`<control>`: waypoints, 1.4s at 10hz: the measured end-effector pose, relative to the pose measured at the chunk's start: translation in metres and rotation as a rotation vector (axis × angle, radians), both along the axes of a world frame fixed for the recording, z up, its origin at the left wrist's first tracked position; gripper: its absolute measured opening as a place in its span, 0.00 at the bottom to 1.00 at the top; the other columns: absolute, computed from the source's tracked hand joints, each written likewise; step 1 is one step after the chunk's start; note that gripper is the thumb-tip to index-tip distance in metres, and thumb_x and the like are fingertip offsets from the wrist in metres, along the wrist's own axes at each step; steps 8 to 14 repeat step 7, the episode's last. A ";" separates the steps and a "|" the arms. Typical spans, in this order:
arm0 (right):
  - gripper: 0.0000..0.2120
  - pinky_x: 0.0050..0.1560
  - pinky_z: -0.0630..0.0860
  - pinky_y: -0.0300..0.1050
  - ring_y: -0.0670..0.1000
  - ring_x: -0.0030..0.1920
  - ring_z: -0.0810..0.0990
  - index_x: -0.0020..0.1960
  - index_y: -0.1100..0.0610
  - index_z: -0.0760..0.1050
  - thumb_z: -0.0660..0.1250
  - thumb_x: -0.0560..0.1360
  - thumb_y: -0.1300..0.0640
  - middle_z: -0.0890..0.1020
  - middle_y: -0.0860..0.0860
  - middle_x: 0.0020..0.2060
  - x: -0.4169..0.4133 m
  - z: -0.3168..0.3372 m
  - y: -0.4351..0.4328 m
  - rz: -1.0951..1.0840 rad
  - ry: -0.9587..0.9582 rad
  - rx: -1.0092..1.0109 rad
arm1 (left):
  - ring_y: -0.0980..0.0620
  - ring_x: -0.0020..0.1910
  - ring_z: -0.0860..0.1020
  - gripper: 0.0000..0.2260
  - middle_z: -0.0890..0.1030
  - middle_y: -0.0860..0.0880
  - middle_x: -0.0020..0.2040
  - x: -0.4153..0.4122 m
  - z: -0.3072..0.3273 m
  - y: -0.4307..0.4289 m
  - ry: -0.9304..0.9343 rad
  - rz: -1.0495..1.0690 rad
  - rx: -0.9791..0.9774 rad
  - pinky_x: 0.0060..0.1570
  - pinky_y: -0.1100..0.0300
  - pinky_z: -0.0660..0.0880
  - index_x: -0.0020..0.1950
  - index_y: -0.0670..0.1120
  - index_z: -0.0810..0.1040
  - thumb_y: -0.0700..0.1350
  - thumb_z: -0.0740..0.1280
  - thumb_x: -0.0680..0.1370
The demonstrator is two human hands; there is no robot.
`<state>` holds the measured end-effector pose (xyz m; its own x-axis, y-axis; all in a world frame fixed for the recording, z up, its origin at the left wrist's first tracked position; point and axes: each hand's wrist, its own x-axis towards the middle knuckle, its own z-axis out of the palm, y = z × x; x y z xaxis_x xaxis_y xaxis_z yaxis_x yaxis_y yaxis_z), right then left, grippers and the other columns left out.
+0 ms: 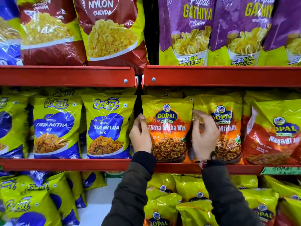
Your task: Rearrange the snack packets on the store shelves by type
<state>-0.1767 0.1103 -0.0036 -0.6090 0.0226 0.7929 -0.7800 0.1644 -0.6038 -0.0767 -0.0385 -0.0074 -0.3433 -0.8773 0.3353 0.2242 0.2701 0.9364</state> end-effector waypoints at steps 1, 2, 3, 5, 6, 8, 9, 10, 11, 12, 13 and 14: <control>0.21 0.81 0.55 0.45 0.47 0.81 0.58 0.76 0.51 0.66 0.55 0.84 0.52 0.64 0.45 0.78 0.020 -0.026 -0.009 0.038 0.152 0.270 | 0.54 0.79 0.64 0.21 0.70 0.53 0.77 0.002 -0.023 0.017 0.048 0.029 -0.366 0.78 0.58 0.59 0.75 0.51 0.70 0.53 0.55 0.83; 0.28 0.82 0.42 0.53 0.54 0.83 0.45 0.82 0.53 0.52 0.53 0.84 0.50 0.51 0.48 0.83 0.032 -0.050 -0.020 -0.005 0.208 0.500 | 0.51 0.83 0.47 0.24 0.54 0.53 0.83 -0.002 -0.046 0.021 -0.168 0.039 -0.745 0.82 0.52 0.42 0.81 0.51 0.58 0.52 0.51 0.84; 0.29 0.82 0.46 0.59 0.55 0.83 0.43 0.82 0.53 0.47 0.50 0.84 0.47 0.48 0.49 0.83 0.032 -0.066 -0.024 -0.062 0.169 0.609 | 0.49 0.83 0.43 0.26 0.50 0.50 0.84 -0.005 -0.062 0.018 -0.355 0.067 -0.892 0.81 0.44 0.44 0.82 0.50 0.51 0.53 0.48 0.84; 0.29 0.81 0.47 0.61 0.54 0.83 0.43 0.82 0.51 0.44 0.44 0.84 0.44 0.47 0.48 0.83 0.031 -0.067 -0.024 -0.168 0.138 0.709 | 0.48 0.83 0.43 0.27 0.47 0.49 0.84 -0.002 -0.062 0.018 -0.546 0.150 -0.936 0.81 0.44 0.43 0.82 0.49 0.47 0.54 0.46 0.84; 0.29 0.80 0.48 0.62 0.54 0.83 0.42 0.82 0.51 0.43 0.43 0.84 0.43 0.46 0.48 0.83 0.037 -0.063 -0.020 -0.215 0.133 0.749 | 0.47 0.83 0.42 0.27 0.46 0.49 0.84 0.006 -0.053 0.023 -0.622 0.128 -0.940 0.81 0.44 0.44 0.82 0.48 0.46 0.53 0.47 0.84; 0.29 0.80 0.49 0.63 0.54 0.83 0.42 0.82 0.51 0.44 0.45 0.84 0.43 0.46 0.48 0.83 0.053 -0.051 -0.014 -0.254 0.119 0.754 | 0.48 0.83 0.41 0.28 0.44 0.49 0.84 0.025 -0.040 0.025 -0.623 0.091 -0.940 0.82 0.46 0.47 0.82 0.47 0.45 0.54 0.46 0.83; 0.29 0.80 0.49 0.63 0.54 0.83 0.42 0.82 0.51 0.44 0.45 0.84 0.43 0.46 0.48 0.83 0.053 -0.051 -0.014 -0.254 0.119 0.754 | 0.48 0.83 0.41 0.28 0.44 0.49 0.84 0.025 -0.040 0.025 -0.623 0.091 -0.940 0.82 0.46 0.47 0.82 0.47 0.45 0.54 0.46 0.83; 0.29 0.80 0.49 0.63 0.54 0.83 0.42 0.82 0.51 0.44 0.45 0.84 0.43 0.46 0.48 0.83 0.053 -0.051 -0.014 -0.254 0.119 0.754 | 0.48 0.83 0.41 0.28 0.44 0.49 0.84 0.025 -0.040 0.025 -0.623 0.091 -0.940 0.82 0.46 0.47 0.82 0.47 0.45 0.54 0.46 0.83; 0.29 0.80 0.49 0.63 0.54 0.83 0.42 0.82 0.51 0.44 0.45 0.84 0.43 0.46 0.48 0.83 0.053 -0.051 -0.014 -0.254 0.119 0.754 | 0.48 0.83 0.41 0.28 0.44 0.49 0.84 0.025 -0.040 0.025 -0.623 0.091 -0.940 0.82 0.46 0.47 0.82 0.47 0.45 0.54 0.46 0.83; 0.29 0.80 0.49 0.63 0.54 0.83 0.42 0.82 0.51 0.44 0.45 0.84 0.43 0.46 0.48 0.83 0.053 -0.051 -0.014 -0.254 0.119 0.754 | 0.48 0.83 0.41 0.28 0.44 0.49 0.84 0.025 -0.040 0.025 -0.623 0.091 -0.940 0.82 0.46 0.47 0.82 0.47 0.45 0.54 0.46 0.83; 0.29 0.80 0.49 0.63 0.54 0.83 0.42 0.82 0.51 0.44 0.45 0.84 0.43 0.46 0.48 0.83 0.053 -0.051 -0.014 -0.254 0.119 0.754 | 0.48 0.83 0.41 0.28 0.44 0.49 0.84 0.025 -0.040 0.025 -0.623 0.091 -0.940 0.82 0.46 0.47 0.82 0.47 0.45 0.54 0.46 0.83; 0.29 0.80 0.49 0.63 0.54 0.83 0.42 0.82 0.51 0.44 0.45 0.84 0.43 0.46 0.48 0.83 0.053 -0.051 -0.014 -0.254 0.119 0.754 | 0.48 0.83 0.41 0.28 0.44 0.49 0.84 0.025 -0.040 0.025 -0.623 0.091 -0.940 0.82 0.46 0.47 0.82 0.47 0.45 0.54 0.46 0.83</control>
